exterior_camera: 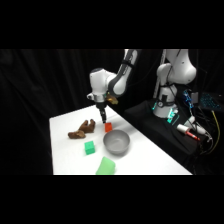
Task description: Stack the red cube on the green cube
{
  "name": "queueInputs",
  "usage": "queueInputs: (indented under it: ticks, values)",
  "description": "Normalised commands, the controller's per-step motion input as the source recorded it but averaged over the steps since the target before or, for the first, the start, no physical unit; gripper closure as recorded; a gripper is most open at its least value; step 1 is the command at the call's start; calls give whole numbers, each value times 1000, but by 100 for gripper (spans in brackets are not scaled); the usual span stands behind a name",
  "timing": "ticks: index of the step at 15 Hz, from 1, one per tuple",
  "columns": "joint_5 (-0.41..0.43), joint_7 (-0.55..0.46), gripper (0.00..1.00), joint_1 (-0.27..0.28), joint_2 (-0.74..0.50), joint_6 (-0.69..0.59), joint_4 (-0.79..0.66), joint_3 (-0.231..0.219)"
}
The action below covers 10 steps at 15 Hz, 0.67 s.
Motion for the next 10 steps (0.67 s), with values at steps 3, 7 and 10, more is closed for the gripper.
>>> queueInputs:
  ticks: [3,7,10]
  values:
    - [214,-55,0,-79,156,215,-9,110]
    - [193,-68,0,-90,114,230,-40,129]
    - [158,-84,0,-111,82,252,-80,116]
